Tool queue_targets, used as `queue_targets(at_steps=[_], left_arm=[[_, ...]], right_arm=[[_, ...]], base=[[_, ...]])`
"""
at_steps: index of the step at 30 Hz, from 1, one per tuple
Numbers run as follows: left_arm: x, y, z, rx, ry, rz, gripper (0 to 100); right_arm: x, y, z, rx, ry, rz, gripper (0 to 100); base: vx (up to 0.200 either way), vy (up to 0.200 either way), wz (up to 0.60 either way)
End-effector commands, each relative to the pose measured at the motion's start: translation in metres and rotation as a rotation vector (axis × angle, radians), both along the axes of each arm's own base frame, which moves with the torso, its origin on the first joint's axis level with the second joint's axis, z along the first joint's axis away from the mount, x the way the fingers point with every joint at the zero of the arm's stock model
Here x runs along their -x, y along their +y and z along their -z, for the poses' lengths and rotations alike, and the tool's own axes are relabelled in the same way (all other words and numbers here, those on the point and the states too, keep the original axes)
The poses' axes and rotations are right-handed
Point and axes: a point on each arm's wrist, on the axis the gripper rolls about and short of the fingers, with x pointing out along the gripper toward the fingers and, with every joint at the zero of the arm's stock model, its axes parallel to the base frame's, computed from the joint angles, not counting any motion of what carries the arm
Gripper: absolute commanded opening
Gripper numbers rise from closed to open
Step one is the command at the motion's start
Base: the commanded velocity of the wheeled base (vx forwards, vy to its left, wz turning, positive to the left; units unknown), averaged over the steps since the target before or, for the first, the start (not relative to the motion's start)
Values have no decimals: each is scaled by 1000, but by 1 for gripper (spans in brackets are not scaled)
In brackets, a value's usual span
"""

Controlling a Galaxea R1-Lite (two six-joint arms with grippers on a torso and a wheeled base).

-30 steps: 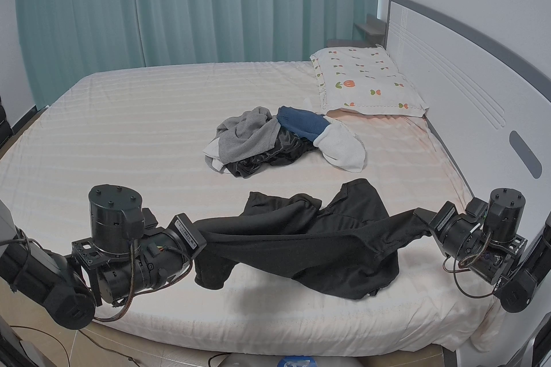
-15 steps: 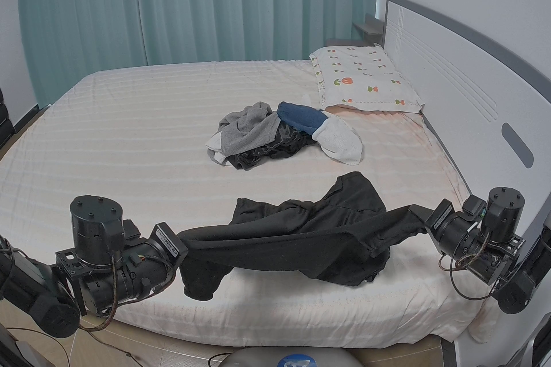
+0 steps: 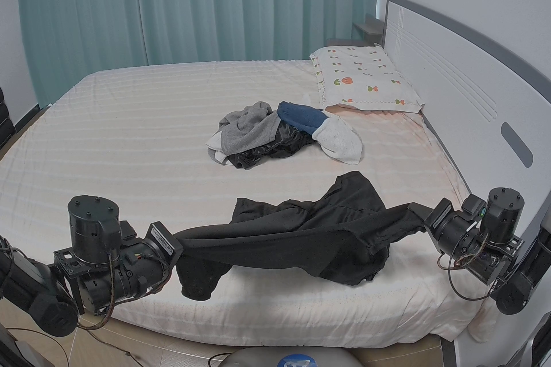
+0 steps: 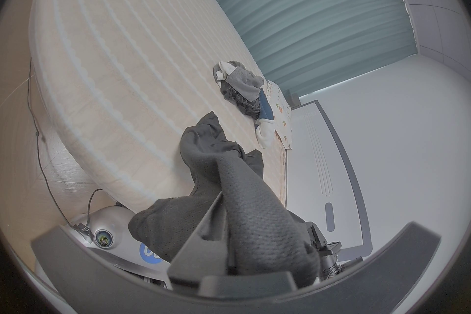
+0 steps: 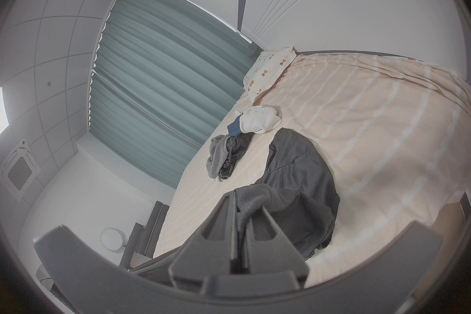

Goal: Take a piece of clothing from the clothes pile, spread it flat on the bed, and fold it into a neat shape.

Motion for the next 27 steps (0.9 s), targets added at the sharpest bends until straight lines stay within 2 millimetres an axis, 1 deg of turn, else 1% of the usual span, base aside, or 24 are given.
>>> queue_targets(at_steps=[1, 7, 12, 15, 18, 19, 20, 22, 24, 25, 26, 27], left_arm=[[0, 0, 1, -2, 1, -2, 0], [0, 1, -2, 5, -8, -7, 0], [-3, 2, -3, 5, -14, -18, 0], [-5, 4, -5, 5, -26, -33, 0], [-5, 4, -5, 6, -29, -35, 0], [-5, 4, -5, 6, -29, -35, 0], [-6, 4, -6, 6, -33, -36, 0], [-5, 4, -6, 0, -34, -34, 0], [-5, 4, -6, -1, -36, -34, 0], [-4, 5, -7, 0, -39, -37, 0], [-4, 6, -8, 1, -40, -38, 0], [-3, 7, -8, 2, -40, -42, 0]], right_arm=[[0, 0, 0, 0, 0, -1, 0], [-4, 2, -3, -3, -22, -1, 0], [-13, 10, -13, -15, -68, -16, 0], [-26, 16, -24, 5, -129, -27, 0], [-39, 22, -33, 69, -168, -34, 0], [-39, 22, -33, 69, -168, -34, 0], [-45, 27, -47, 74, -214, -43, 0], [-42, 28, -58, 53, -248, -50, 0], [-40, 28, -58, 48, -243, -51, 0], [-37, 28, -47, 49, -198, -56, 0], [-37, 28, -43, 54, -184, -55, 0], [-38, 28, -34, 64, -155, -59, 0]], base=[[0, 200, 0], [0, 200, 0], [0, 200, 0], [0, 200, 0], [0, 200, 0], [0, 200, 0], [0, 200, 0], [0, 200, 0], [0, 200, 0], [0, 200, 0], [0, 200, 0], [0, 200, 0]])
